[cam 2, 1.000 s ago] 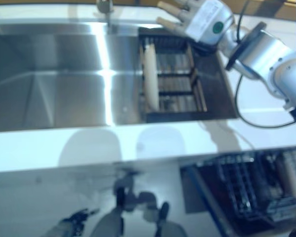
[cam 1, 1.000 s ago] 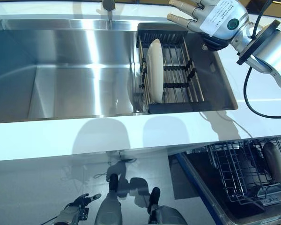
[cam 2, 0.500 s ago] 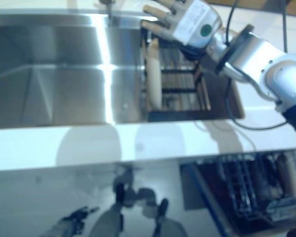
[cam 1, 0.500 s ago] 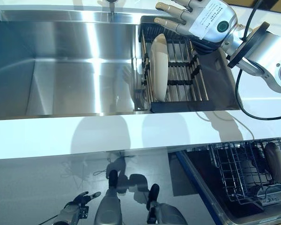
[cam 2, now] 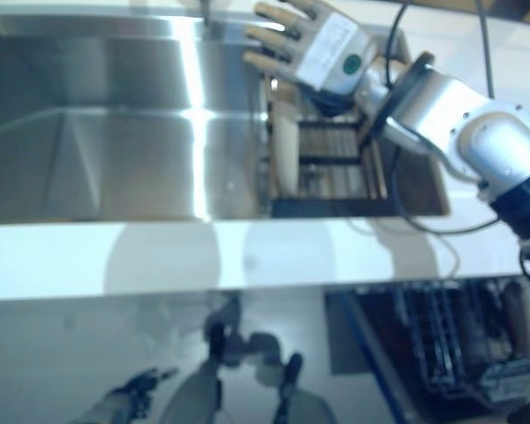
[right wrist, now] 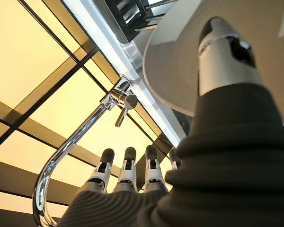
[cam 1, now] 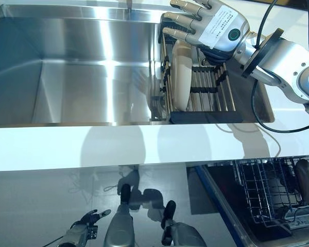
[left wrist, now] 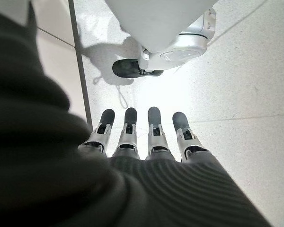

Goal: Take plates into dishwasher

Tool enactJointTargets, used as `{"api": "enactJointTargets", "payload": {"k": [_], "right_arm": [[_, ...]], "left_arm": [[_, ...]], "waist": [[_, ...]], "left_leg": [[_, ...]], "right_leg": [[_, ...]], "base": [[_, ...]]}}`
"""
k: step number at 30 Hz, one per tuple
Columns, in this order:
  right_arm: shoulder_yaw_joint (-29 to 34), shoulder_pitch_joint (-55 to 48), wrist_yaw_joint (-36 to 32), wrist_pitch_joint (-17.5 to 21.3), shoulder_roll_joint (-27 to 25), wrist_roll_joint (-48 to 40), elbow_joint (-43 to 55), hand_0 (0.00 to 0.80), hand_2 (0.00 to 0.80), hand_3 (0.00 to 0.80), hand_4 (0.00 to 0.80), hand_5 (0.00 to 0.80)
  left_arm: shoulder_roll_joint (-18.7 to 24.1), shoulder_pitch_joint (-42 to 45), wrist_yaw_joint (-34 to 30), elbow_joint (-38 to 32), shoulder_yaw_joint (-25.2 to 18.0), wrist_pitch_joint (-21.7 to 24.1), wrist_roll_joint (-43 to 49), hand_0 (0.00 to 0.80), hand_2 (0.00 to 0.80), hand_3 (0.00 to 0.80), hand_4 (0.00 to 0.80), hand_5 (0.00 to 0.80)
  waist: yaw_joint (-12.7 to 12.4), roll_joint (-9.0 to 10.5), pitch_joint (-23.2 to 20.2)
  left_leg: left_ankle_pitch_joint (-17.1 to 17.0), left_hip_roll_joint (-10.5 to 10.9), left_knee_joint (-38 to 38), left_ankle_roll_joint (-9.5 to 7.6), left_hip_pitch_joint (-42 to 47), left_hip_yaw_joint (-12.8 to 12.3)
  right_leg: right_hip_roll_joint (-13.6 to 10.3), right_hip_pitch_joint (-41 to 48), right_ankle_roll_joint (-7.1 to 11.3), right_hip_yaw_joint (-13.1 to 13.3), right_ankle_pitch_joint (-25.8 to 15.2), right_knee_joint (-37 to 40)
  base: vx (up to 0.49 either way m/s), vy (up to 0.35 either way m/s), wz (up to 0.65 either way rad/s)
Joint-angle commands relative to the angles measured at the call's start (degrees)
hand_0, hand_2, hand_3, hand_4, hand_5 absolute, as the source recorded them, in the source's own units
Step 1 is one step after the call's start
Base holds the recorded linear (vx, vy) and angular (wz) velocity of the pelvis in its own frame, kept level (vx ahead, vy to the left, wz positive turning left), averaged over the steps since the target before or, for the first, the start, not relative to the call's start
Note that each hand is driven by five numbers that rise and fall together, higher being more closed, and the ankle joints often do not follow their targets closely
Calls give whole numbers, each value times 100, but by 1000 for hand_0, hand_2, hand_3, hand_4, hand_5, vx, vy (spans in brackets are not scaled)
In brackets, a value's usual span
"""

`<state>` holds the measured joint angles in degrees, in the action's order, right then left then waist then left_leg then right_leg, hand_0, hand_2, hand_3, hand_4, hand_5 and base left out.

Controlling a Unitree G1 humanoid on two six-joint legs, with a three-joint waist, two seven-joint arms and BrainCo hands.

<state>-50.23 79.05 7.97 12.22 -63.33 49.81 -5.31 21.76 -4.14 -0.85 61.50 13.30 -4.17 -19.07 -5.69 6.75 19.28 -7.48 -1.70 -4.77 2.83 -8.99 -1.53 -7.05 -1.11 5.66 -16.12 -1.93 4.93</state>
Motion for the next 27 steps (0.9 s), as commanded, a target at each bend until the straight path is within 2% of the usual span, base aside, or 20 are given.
{"api": "enactJointTargets", "payload": {"k": [1, 19, 27], "right_arm": [[-254, 640, -1, -116, -54, -275, 63, 0, 0, 0, 0, 0], [-316, 647, -474, -11, 8, -54, 318, 0, 0, 0, 0, 0], [-435, 591, -712, 224, -50, 156, 431, 0, 0, 0, 0, 0]], "left_arm": [[40, -122, 54, 63, 84, 60, -168, 0, 0, 0, 0, 0], [19, -133, 35, 85, 101, 147, -168, 0, 0, 0, 0, 0], [49, -92, 10, 32, 100, 164, -210, 0, 0, 0, 0, 0]], "waist": [[-122, 54, -10], [-135, 84, 31], [-136, 81, 39]], "left_leg": [[506, 275, -23, -122, 257, -19], [494, 260, -23, -106, 224, -72], [485, 248, -23, -92, 215, -109]], "right_leg": [[188, -357, 236, 137, -373, -22], [177, -370, 241, 93, -381, -6], [169, -376, 248, 65, -393, 7]], "base": [[0, 0, 0], [0, 0, 0], [0, 0, 0]]}}
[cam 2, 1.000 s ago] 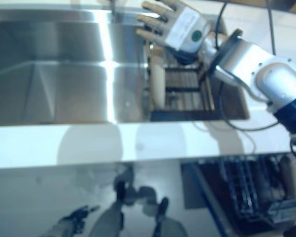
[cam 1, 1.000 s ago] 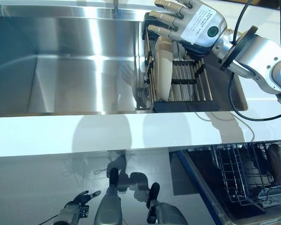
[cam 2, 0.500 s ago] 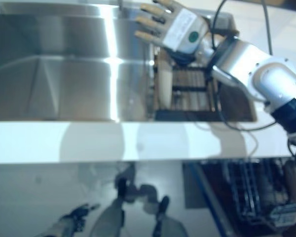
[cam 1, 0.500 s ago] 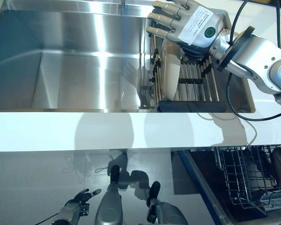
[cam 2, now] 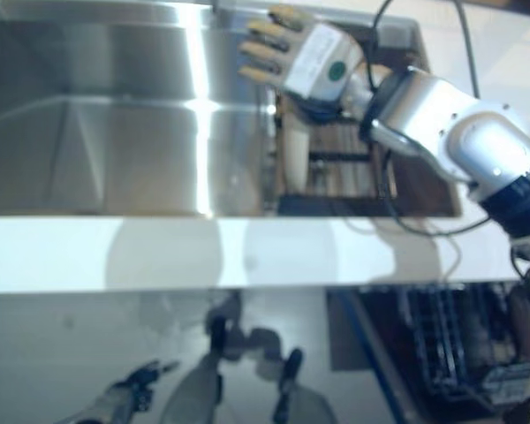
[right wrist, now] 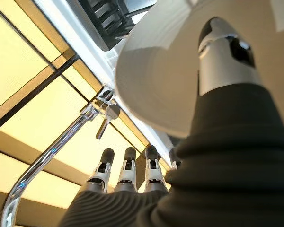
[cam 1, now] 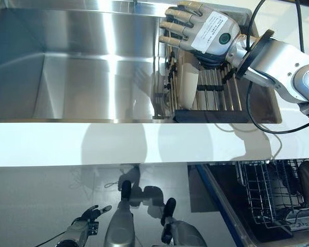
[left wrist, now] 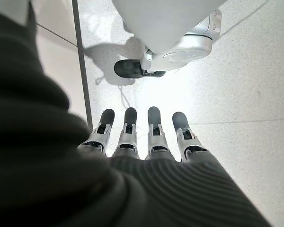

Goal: Take plates into dishwasher

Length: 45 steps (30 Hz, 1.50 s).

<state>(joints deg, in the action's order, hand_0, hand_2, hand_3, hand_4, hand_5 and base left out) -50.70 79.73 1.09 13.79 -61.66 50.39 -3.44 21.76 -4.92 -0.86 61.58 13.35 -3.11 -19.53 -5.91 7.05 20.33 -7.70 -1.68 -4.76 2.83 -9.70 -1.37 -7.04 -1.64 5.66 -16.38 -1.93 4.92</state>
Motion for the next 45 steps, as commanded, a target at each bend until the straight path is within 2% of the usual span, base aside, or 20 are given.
{"api": "enactJointTargets", "payload": {"k": [1, 3, 4, 10, 17, 24, 29, 32, 34, 36, 40, 41, 45], "right_arm": [[-391, 518, -67, 119, -215, 150, 267, 107, 107, 107, 107, 107], [-399, 514, -119, 250, -204, 344, 308, 706, 706, 706, 706, 706], [-397, 512, -124, 267, -203, 363, 312, 800, 800, 800, 800, 800], [-520, 589, -299, 488, -227, 486, 375, 800, 800, 800, 800, 800], [-538, 597, -170, 606, -240, 687, 250, 800, 800, 800, 800, 800], [-484, 544, 125, 494, -355, 976, -60, 800, 800, 800, 800, 800], [-426, 565, 600, 150, -548, 1100, -613, 800, 800, 800, 800, 800], [-317, 535, 978, -182, -656, 1278, -922, 800, 800, 800, 800, 800], [-233, 548, 1047, -535, -744, 1285, -1054, 800, 800, 800, 800, 800], [-124, 488, 1139, -679, -831, 1363, -1156, 800, 800, 800, 800, 800], [192, 254, 964, -1300, -1123, 1190, -1310, 800, 800, 800, 800, 800], [274, 172, 903, -1348, -1191, 1148, -1337, 800, 800, 800, 800, 800], [686, -289, 625, -2030, -1469, 690, -1583, 800, 800, 800, 800, 800]], "left_arm": [[42, -5, 8, 21, 100, 71, -179, 0, 0, 0, 0, 0], [28, -2, 0, 14, 94, 78, -182, 0, 0, 0, 0, 0], [28, -1, -3, 16, 93, 81, -182, 0, 0, 0, 0, 0], [-3, 1, -1, 56, 90, 117, -189, 0, 0, 0, 0, 0], [-7, 65, -18, 41, 65, 136, -162, 0, 0, 0, 0, 0], [-32, 130, -8, 110, -9, 146, -64, 0, 0, 0, 0, 0], [-78, 226, 9, 148, -29, 171, 48, 0, 0, 0, 0, 0], [-111, 269, 8, 162, -32, 144, 124, 0, 0, 0, 0, 0], [-128, 290, -4, 185, -8, 120, 178, 0, 0, 0, 0, 0], [-157, 298, 0, 205, 3, 70, 208, 0, 0, 0, 0, 0], [-207, 326, -17, 257, 21, -57, 334, 0, 0, 0, 0, 0], [-215, 332, -33, 265, 24, -85, 357, 0, 0, 0, 0, 0], [-227, 358, -99, 307, 60, -165, 489, 0, 0, 0, 0, 0]], "waist": [[-109, 43, -66], [-109, 29, -59], [-108, 28, -58], [-98, 43, -97], [-79, 48, -192], [-12, 117, -478], [71, 160, -806], [137, 172, -999], [192, 171, -1139], [244, 151, -1249], [414, 89, -1527], [447, 69, -1574], [615, 0, -1725]], "left_leg": [[507, 248, -24, -91, 285, -129], [507, 250, -24, -89, 282, -134], [507, 249, -24, -89, 283, -136], [504, 241, -24, -76, 283, -165], [521, 228, -24, -62, 330, -189], [587, 206, -24, -57, 509, -219], [675, 180, -24, -57, 733, -287], [733, 171, -24, -66, 886, -347], [774, 165, -24, -71, 989, -401], [814, 167, -24, -84, 1067, -433], [922, 154, -24, -116, 1302, -551], [947, 150, -24, -122, 1344, -581], [1008, 115, -24, -140, 1516, -721]], "right_leg": [[167, -325, 247, 91, -391, 8], [165, -328, 245, 91, -388, 8], [165, -328, 245, 91, -388, 8], [166, -320, 237, 95, -374, 8], [163, -280, 230, 97, -352, 8], [177, -123, 218, 137, -298, 8], [205, 61, 216, 211, -231, 8], [228, 179, 212, 268, -194, 8], [246, 260, 211, 316, -166, 8], [258, 311, 211, 366, -143, 8], [294, 429, 218, 562, -119, 8], [300, 445, 222, 603, -115, 8], [341, 512, 230, 781, -101, 8]], "base": [[0, 0, 0], [0, 0, 0], [0, 0, 0], [0, 0, 0], [0, 0, 0], [9, -1, 0], [40, -5, -2], [45, -12, -6], [48, -8, -14], [54, 2, -12], [72, 11, -23], [81, 21, -19], [59, 10, -32]]}}
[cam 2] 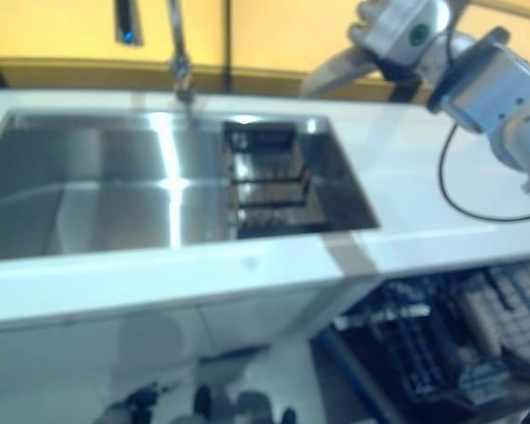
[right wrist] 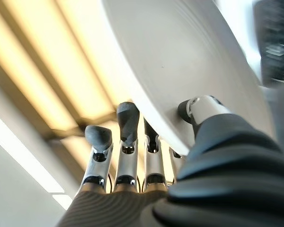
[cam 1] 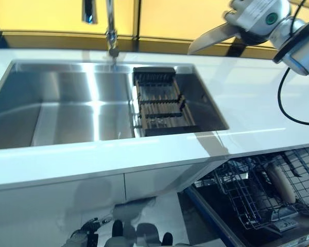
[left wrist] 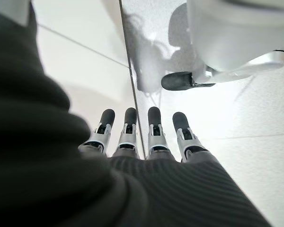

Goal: Take plates into dishwasher

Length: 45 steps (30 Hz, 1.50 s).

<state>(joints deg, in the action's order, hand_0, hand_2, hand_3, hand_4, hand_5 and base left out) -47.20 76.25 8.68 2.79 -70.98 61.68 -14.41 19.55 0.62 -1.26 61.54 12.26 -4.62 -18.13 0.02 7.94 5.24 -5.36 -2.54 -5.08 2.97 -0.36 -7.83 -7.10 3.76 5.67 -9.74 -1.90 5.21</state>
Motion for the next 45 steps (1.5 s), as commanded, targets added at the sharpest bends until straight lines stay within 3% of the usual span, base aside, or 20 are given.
{"api": "enactJointTargets", "payload": {"k": [1, 9, 16, 22, 30, 36, 45], "right_arm": [[475, -111, -109, -1001, -626, -550, -562, 800, 800, 800, 800, 800], [1320, -1239, -408, -1693, -1166, -1341, -996, 800, 800, 800, 800, 800], [2715, -2837, -560, -1823, -1375, -2419, -1217, 800, 800, 800, 800, 800], [4007, -4363, -821, -1795, -1179, -3022, -1091, 800, 800, 800, 800, 800], [5017, -5733, -1137, -1734, -594, -3170, -617, 800, 800, 800, 800, 800], [5142, -6028, -1689, -1835, -10, -3440, -176, 800, 800, 800, 800, 800], [4525, -5376, -1945, -1985, 558, -3465, -119, 800, 800, 800, 800, 800]], "left_arm": [[-9, -203, -81, 327, 169, -34, 378, 0, 0, 0, 0, 0], [38, -145, -297, 379, 235, -24, 720, 0, 0, 0, 0, 0], [39, -252, -369, 441, 199, -49, 835, 0, 0, 0, 0, 0], [-47, -264, -414, 483, 196, -25, 974, 0, 0, 0, 0, 0], [-134, -329, -408, 474, 125, -71, 1030, 0, 0, 0, 0, 0], [-168, -434, -353, 450, 81, -128, 990, 0, 0, 0, 0, 0], [-190, -488, -269, 369, 71, -130, 887, 0, 0, 0, 0, 0]], "waist": [[66, -106, -239], [348, -175, -277], [697, -260, -266], [927, -286, -221], [1189, -370, -131], [1302, -468, -15], [1306, -674, 294]], "left_leg": [[783, 192, 8, -155, 619, -109], [788, 98, 8, -152, 782, -344], [771, -18, 8, -111, 812, -617], [755, -101, 8, -81, 859, -818], [749, -180, 12, -70, 894, -1092], [752, -190, 35, -70, 889, -1217], [736, -124, 43, -56, 772, -1220]], "right_leg": [[358, -17, 233, 156, -104, -21], [416, -23, 265, 417, -138, -21], [476, -157, 272, 661, -193, -21], [538, -240, 250, 815, -228, -21], [599, -347, 211, 988, -250, -21], [573, -433, 196, 1053, -299, -21], [473, -578, 182, 1013, -347, -21]], "base": [[50, -6, -31], [36, -26, -25], [4, -32, -20], [12, -39, -16], [8, -35, -17], [2, -18, -12], [-43, -2, -1]]}}
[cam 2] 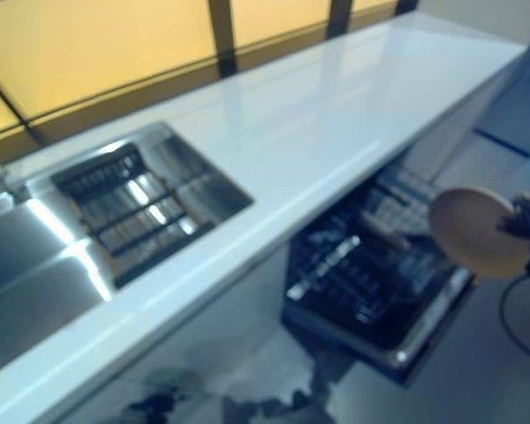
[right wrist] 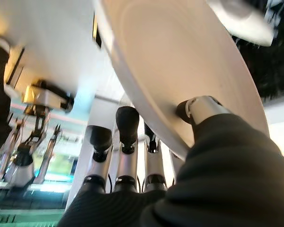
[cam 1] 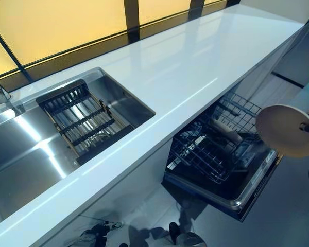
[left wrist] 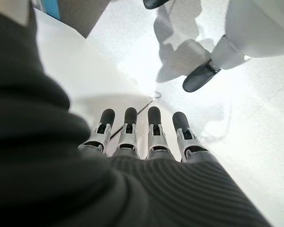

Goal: Take plates into dishwasher

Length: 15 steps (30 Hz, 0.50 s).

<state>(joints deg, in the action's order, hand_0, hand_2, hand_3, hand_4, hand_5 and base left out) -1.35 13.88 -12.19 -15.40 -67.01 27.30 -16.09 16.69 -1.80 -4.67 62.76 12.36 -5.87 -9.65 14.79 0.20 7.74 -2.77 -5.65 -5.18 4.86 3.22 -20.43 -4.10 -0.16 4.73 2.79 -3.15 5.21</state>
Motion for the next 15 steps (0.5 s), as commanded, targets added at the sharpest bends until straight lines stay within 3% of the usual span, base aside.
{"api": "enactJointTargets", "payload": {"k": [1, 15], "right_arm": [[-123, 942, 133, -163, 209, 49, 33, 800, 800, 800, 800, 800], [-1279, 2111, 32, -442, 519, 531, -274, 800, 800, 800, 800, 800]], "left_arm": [[90, -257, 78, 246, 58, -7, 38, 0, 0, 0, 0, 0], [-87, -349, 26, 257, 187, 100, -62, 0, 0, 0, 0, 0]], "waist": [[-175, 78, 70], [-346, -185, 307]], "left_leg": [[474, 193, 53, -240, 403, 47], [431, 311, 44, -178, 245, 218]], "right_leg": [[163, -198, 274, -251, -224, -21], [37, -312, 235, -384, -217, -21]], "base": [[-58, 13, -3], [-23, 11, 0]]}}
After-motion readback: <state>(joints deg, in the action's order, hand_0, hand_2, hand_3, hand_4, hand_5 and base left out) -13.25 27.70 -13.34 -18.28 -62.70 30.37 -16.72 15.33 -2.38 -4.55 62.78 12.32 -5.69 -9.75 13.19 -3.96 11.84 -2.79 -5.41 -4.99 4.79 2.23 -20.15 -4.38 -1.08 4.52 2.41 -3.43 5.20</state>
